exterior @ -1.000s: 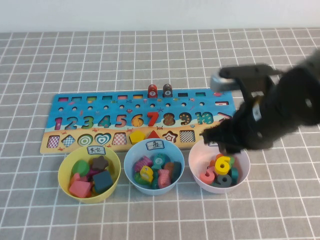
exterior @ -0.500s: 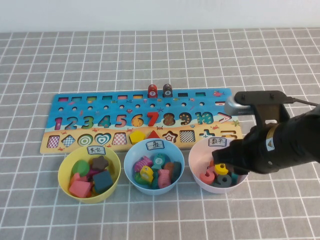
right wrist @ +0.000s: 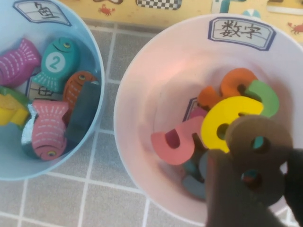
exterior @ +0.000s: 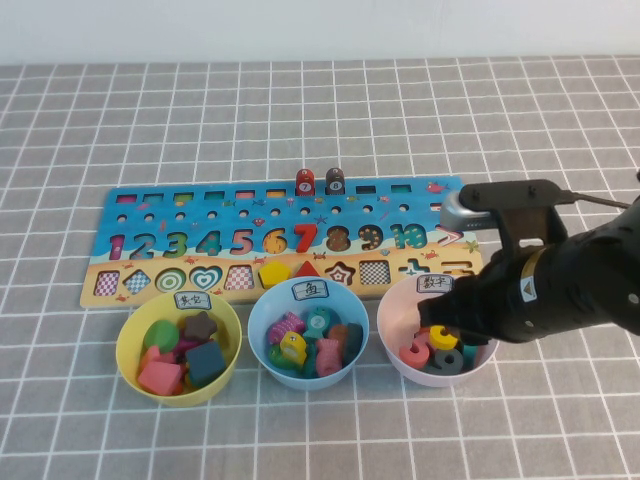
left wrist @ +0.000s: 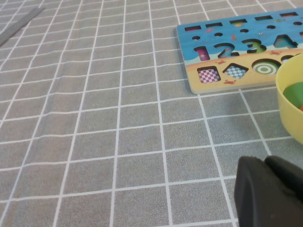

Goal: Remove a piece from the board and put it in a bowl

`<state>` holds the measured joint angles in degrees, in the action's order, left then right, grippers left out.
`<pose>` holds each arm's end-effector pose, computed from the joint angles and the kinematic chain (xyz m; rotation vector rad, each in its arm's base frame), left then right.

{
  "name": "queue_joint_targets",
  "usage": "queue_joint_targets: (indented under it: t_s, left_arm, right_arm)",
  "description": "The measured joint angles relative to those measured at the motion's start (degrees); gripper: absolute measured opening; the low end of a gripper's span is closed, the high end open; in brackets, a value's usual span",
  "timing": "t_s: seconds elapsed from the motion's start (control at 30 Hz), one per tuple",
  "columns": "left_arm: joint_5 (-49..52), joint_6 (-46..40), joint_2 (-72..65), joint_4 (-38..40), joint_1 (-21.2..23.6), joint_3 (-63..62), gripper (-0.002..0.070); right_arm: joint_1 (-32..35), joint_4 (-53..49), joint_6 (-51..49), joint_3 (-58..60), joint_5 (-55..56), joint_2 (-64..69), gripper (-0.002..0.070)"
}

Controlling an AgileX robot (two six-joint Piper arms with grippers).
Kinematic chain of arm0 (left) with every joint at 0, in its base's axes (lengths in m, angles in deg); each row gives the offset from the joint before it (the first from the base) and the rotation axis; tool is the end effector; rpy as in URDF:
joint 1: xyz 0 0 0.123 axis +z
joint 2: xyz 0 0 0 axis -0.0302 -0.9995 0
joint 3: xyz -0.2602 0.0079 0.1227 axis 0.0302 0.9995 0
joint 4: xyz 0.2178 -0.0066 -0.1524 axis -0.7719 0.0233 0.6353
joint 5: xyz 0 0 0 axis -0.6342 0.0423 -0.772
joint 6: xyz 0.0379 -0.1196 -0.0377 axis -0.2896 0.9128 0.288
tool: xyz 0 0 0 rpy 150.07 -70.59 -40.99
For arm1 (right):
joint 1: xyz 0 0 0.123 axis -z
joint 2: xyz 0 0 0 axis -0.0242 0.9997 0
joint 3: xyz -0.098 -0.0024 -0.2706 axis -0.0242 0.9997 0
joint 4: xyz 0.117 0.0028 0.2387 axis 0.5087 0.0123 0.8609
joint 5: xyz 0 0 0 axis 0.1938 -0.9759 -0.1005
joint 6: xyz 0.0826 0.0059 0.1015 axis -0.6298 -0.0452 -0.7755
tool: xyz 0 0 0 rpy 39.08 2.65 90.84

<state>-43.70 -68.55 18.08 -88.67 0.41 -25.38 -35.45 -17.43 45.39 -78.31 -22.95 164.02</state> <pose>0.1027 -0.0023 0.1599 0.1005 1.8643 0.0426 0.2734 0.1956 0.2005 -0.2238 2.6051 0.3323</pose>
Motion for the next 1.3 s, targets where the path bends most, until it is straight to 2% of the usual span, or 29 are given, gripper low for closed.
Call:
queue_joint_targets:
  t_s: [1.0,1.1,1.3]
  left_arm:
    - [0.0,0.0,0.0,0.0,0.0,0.0,-0.0004]
    - [0.0,0.0,0.0,0.0,0.0,0.0,-0.0004]
    - [0.0,0.0,0.0,0.0,0.0,0.0,-0.0004]
  right_arm:
    - [0.0,-0.2,-0.2,0.0,1.3,6.2,0.0225]
    - [0.0,-0.2,-0.2,0.0,1.3,6.2,0.0247]
    - [0.0,-0.2,-0.2,0.0,1.3,6.2,0.0348]
